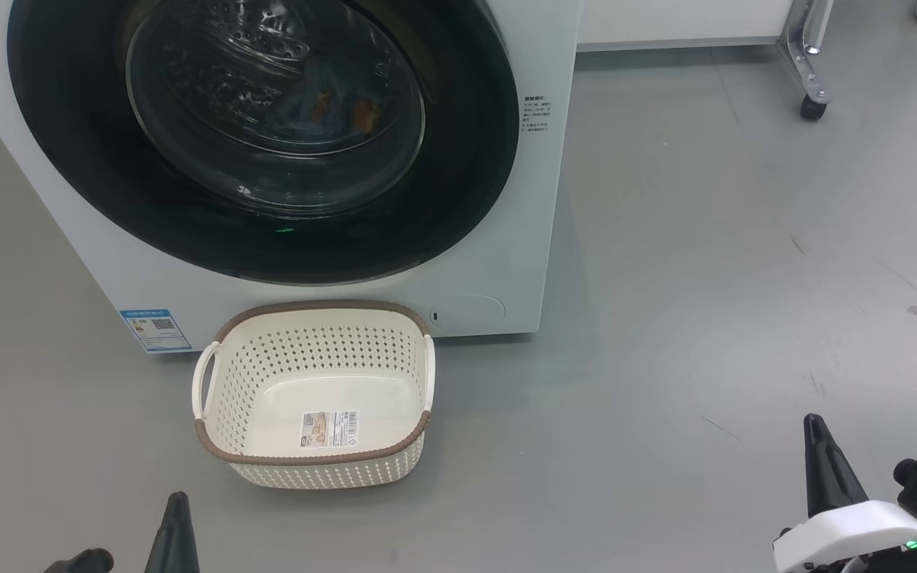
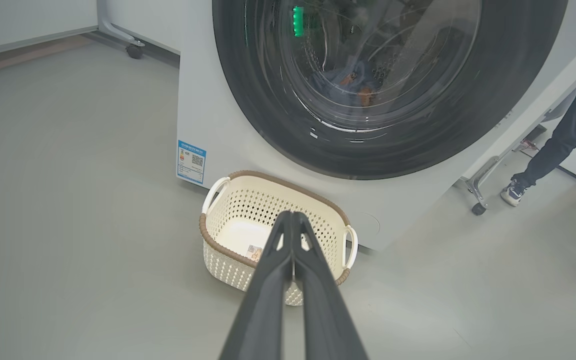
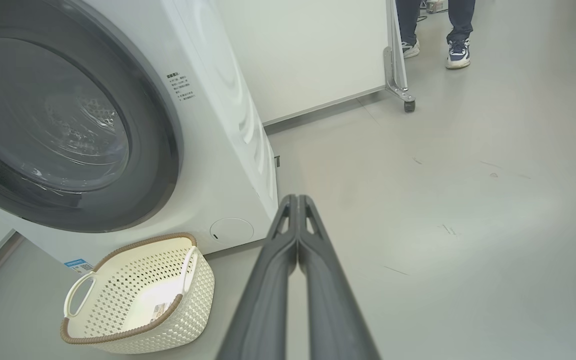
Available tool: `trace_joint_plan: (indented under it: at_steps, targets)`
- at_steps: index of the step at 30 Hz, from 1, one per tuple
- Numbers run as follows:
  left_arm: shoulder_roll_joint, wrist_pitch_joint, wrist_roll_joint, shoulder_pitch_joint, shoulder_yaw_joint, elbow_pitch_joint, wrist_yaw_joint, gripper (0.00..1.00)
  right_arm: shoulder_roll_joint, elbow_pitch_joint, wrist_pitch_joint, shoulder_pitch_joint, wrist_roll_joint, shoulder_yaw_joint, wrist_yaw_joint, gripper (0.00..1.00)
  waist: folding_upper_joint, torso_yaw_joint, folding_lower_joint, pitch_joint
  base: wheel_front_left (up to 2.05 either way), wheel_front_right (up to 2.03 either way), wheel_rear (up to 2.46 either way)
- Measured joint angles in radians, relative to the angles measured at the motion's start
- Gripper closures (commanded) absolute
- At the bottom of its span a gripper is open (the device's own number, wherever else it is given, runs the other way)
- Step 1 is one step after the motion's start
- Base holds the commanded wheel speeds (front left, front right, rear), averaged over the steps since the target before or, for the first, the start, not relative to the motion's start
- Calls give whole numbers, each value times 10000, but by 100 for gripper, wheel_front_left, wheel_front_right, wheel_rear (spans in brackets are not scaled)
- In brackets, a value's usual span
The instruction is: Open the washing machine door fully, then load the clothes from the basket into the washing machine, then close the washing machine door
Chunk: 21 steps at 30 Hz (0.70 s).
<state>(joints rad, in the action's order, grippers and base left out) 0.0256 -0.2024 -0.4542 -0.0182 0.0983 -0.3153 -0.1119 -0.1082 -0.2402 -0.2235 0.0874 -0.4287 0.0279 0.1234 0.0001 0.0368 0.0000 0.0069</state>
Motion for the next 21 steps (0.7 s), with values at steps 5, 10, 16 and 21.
trace_joint_plan:
  at_steps: [5, 10, 16, 21]
  targets:
    - [0, 178, -723, 7, -63, 2, 0, 100, 59, 0, 188, -20, -828, -84, 0, 100, 0, -20, 0, -3, 0, 0, 0]
    - [0, 376, -1436, 39, -207, 8, 0, 100, 117, 0, 412, -115, -1578, -194, 0, 100, 0, -44, 0, -5, 0, 0, 0]
    - [0, 627, -2190, 74, -334, 19, 0, 100, 142, -6, 656, -168, -2406, -288, 0, 100, 0, -69, 0, -8, 0, 0, 0]
    - [0, 803, -2826, 141, -433, 38, 0, 100, 151, -19, 813, -271, -3078, -355, 0, 100, 0, -89, 0, -10, 0, 0, 0]
